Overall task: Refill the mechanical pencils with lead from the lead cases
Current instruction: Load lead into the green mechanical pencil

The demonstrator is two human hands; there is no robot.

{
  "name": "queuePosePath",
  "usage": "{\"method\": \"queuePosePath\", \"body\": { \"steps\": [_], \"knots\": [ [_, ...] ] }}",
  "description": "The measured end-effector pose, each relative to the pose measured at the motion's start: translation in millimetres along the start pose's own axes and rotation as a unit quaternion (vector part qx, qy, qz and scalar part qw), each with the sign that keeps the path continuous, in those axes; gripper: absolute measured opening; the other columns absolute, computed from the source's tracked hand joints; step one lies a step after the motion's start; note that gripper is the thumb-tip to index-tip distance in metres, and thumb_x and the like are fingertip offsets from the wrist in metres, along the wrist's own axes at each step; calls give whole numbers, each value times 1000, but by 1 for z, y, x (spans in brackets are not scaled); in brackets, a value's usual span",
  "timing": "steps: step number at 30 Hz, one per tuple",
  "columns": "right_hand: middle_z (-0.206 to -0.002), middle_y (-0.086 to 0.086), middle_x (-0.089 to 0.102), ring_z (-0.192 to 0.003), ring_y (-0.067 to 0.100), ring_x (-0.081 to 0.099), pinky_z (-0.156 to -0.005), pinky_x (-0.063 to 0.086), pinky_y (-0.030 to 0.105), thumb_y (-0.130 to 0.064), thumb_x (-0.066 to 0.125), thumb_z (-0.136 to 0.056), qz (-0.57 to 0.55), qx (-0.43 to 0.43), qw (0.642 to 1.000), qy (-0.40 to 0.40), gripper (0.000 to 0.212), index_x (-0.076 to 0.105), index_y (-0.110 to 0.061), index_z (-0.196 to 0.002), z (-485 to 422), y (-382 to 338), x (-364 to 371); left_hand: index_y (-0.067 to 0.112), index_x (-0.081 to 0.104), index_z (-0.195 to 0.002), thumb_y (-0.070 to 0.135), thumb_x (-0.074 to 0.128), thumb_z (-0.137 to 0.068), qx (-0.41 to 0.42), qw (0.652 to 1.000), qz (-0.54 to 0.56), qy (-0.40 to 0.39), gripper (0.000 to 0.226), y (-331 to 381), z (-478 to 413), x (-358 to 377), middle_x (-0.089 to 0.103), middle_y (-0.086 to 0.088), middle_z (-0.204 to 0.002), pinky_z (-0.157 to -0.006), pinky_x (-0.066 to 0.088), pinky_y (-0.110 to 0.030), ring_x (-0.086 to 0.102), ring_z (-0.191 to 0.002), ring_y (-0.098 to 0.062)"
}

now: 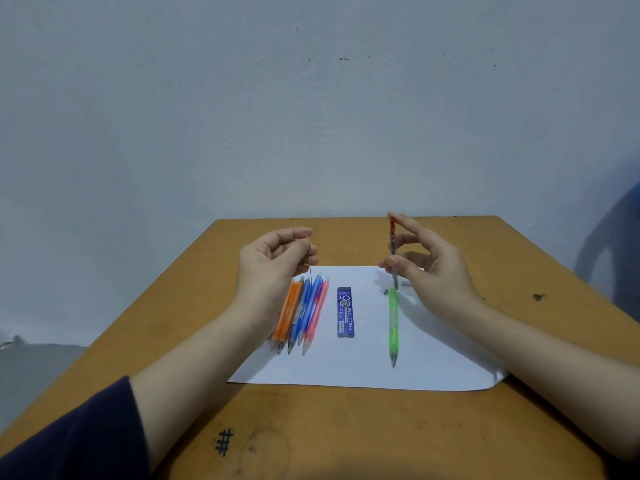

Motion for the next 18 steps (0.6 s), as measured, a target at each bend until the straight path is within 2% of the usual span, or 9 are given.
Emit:
{"method": "queuePosePath", "body": {
  "steps": [4,6,11,14,18],
  "knots": [
    [-99,10,54,-78,24,71,-78,58,36,10,55,-89,-60,26,998,9,52,58,-33,-118,0,-1,1,16,68,-97,15,61,-91,-2,1000,-14,-7,9,-2,-1,1,73,3,-74,-83,53,-31,67,-73,-8],
    [-97,12,55,-75,26,71,-74,59,37,10,53,-90,-84,36,996,12,44,61,-26,-114,0,-5,1,16,68,-98,15,62,-90,1,1000,-23,-9,10,-3,-1,1,73,4,-74,-83,53,-31,67,-73,-7],
    [-99,14,57,-80,29,71,-78,58,43,9,52,-91,-102,63,993,-7,41,61,-26,-111,2,-8,5,16,68,-99,17,62,-90,7,999,-37,-8,11,-4,-4,0,74,5,-77,-84,53,-30,68,-76,-7],
    [-98,13,61,-85,27,72,-78,58,39,10,49,-92,-122,80,989,-23,40,59,-23,-112,3,-12,9,17,68,-99,18,63,-90,12,999,-45,-4,10,-6,-5,-1,74,5,-77,-82,53,-28,69,-77,-7],
    [-83,8,67,-83,22,71,-73,58,34,10,50,-91,-123,113,985,-42,37,57,-16,-115,6,-12,16,18,68,-99,18,62,-90,15,999,-52,-4,10,-7,-6,-3,74,6,-77,-76,54,-23,69,-77,-6]
  ]
}}
Point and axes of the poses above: each hand's wrist, its own z-axis away from the middle knuckle, its own x-axis out of the palm, y = z × x, the point moved 1 cm from there along -z, towards the middle knuckle
